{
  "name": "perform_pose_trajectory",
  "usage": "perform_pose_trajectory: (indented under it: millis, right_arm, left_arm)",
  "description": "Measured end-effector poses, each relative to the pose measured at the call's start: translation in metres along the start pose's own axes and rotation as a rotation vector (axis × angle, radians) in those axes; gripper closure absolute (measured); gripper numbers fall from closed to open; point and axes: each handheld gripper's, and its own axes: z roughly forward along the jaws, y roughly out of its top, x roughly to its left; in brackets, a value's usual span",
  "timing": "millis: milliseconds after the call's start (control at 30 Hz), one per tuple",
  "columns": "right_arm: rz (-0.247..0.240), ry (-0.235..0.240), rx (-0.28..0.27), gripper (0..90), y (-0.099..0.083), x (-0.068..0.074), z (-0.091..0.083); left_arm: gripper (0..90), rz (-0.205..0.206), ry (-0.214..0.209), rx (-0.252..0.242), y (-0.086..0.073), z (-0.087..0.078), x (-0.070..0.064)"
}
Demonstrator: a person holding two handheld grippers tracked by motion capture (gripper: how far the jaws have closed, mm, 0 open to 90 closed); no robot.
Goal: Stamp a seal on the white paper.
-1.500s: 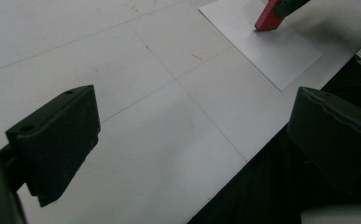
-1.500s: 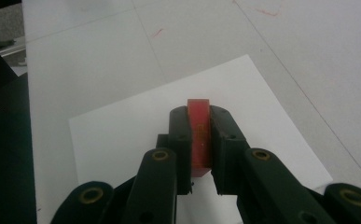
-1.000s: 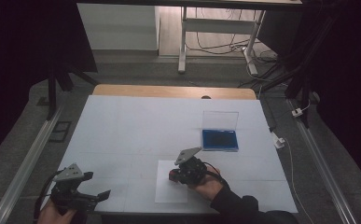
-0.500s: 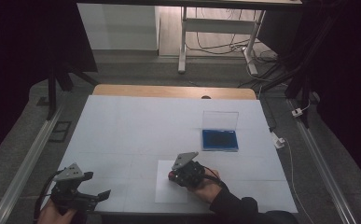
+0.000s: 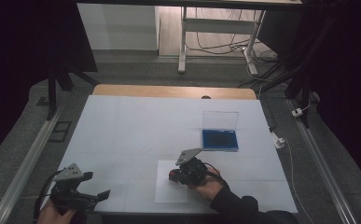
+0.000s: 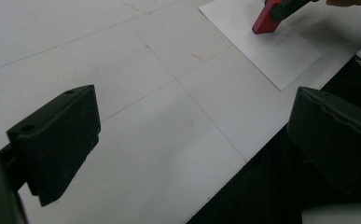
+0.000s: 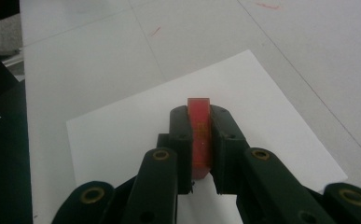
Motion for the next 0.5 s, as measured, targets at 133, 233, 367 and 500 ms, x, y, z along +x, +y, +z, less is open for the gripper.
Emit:
perform_pose_trajectory:
  millis: [133,233,367,500]
  right_arm:
    - [-0.045,-0.036,0.010,80.8,0.001,0.007,0.001]
    - [-0.070,-0.060,0.025,80.8,0.003,0.011,0.001]
    - [-0.058,-0.046,0.021,80.8,0.002,0.008,0.000]
    - [-0.010,-0.005,-0.005,80.9,-0.001,0.001,0.000]
  left_arm:
    - [3.1,-0.001,0.002,0.000,0.000,0.000,0.000]
    - [3.1,-0.001,0.002,0.000,0.000,0.000,0.000]
    - [3.1,-0.001,0.002,0.000,0.000,0.000,0.000]
    - [3.1,-0.002,0.001,0.001,0.000,0.000,0.000]
